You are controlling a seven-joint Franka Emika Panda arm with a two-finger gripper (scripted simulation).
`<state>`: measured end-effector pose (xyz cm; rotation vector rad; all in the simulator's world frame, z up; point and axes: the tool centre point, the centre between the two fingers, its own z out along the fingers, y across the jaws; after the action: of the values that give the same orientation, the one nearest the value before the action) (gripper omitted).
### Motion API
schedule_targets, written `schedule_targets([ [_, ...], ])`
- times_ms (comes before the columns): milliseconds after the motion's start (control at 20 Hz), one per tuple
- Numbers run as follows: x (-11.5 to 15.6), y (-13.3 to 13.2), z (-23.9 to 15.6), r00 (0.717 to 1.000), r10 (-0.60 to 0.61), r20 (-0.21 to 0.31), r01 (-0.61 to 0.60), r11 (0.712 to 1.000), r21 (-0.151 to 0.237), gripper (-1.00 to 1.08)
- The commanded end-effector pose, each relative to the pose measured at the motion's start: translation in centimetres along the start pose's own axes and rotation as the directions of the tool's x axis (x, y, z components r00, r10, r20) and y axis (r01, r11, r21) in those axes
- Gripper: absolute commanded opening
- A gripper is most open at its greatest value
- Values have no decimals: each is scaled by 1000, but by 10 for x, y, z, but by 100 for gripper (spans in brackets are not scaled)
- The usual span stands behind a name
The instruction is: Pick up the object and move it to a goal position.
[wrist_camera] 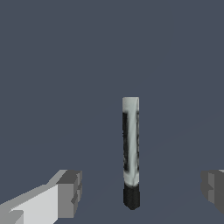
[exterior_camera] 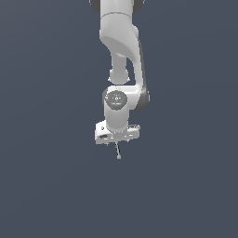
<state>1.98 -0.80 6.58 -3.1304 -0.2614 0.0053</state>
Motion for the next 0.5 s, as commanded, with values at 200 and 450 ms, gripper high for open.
schedule_targets([
  [200,1,1,5,1000,-9,-2,9,1000,0,100],
  [450,1,1,17,1000,-10,-2,10,1000,0,100],
])
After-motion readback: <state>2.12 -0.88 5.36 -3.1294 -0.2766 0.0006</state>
